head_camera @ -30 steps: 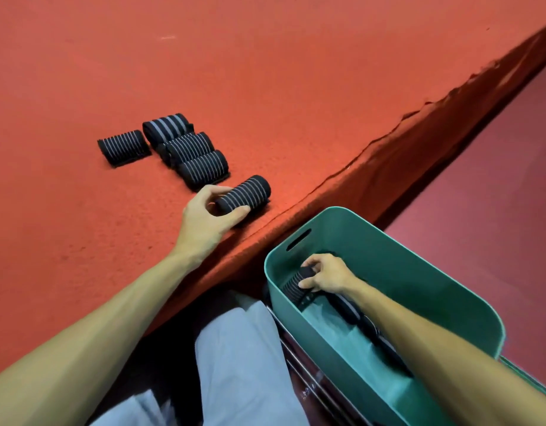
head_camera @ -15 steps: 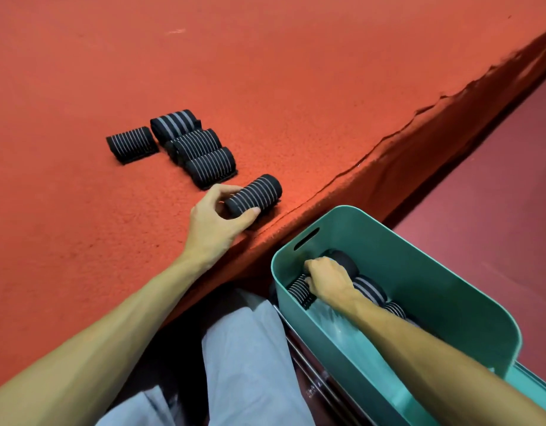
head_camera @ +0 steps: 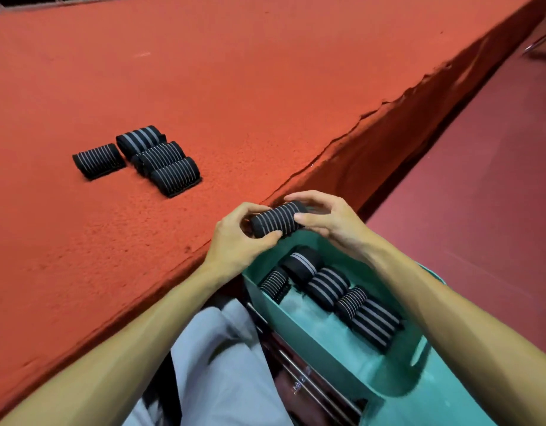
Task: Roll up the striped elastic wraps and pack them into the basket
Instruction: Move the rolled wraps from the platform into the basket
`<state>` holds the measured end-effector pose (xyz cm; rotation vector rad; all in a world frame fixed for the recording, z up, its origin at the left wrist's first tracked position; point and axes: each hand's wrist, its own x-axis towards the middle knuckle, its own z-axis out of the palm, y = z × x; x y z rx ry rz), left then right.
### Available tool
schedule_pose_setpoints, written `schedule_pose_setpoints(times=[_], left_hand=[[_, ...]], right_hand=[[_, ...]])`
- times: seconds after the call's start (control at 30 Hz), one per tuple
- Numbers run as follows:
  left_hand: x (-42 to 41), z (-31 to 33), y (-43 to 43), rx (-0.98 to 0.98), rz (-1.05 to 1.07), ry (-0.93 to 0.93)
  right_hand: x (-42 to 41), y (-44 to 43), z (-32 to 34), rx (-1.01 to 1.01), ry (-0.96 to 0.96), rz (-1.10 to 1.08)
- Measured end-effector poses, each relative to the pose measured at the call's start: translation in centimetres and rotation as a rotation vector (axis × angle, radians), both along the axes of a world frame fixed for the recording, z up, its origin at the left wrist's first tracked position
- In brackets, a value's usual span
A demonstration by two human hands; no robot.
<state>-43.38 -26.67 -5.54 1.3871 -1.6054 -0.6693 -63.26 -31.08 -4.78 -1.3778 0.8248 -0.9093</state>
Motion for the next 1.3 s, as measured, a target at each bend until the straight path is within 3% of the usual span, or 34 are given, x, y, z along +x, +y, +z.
schedule_pose_setpoints(times=[0.17, 0.27, 0.33, 0.47, 0.53, 0.63, 0.97, 1.2, 1.3], left_hand=[[-0.9, -1.1, 0.1, 0.151, -0.1, -0.092], [-0.6, -1.5, 0.4, 0.094, -0.239, -0.461], [-0.1, -1.5, 0.6, -0.018, -0.293, -0.584], [1.6, -0.6, 0.2, -0.119, -0.229, -0.554], [2.6, -0.1, -0.3, -0.216, -0.171, -0.589], [3.9, 1.0, -1.3, -0.271, -0.07, -0.608], [6.5, 0.7, -2.7, -0.154, -0.003, -0.459], [6.5, 0.6, -1.8, -0.095, 0.045, -0.391], [6.6, 1.0, -1.4, -0.055, 0.071, -0.333]], right_hand=[[-2.2, 0.6, -1.7, 0.042, 0.121, -0.012], [-3.0, 0.4, -3.5, 0.1, 0.227, -0.005], [-3.3, 0.0, -5.8, 0.118, 0.398, -0.002], [-2.5, -0.8, -10.5, 0.114, 0.844, -0.018], [-1.5, -0.5, -12.0, 0.137, 0.967, 0.014], [0.4, -0.3, -13.4, 0.155, 1.003, 0.029], [2.4, -0.6, -15.0, 0.047, 1.133, 0.054], [3.0, 0.8, -13.7, -0.248, 1.409, 0.096], [2.8, 0.2, -10.7, -0.311, 1.397, 0.034]])
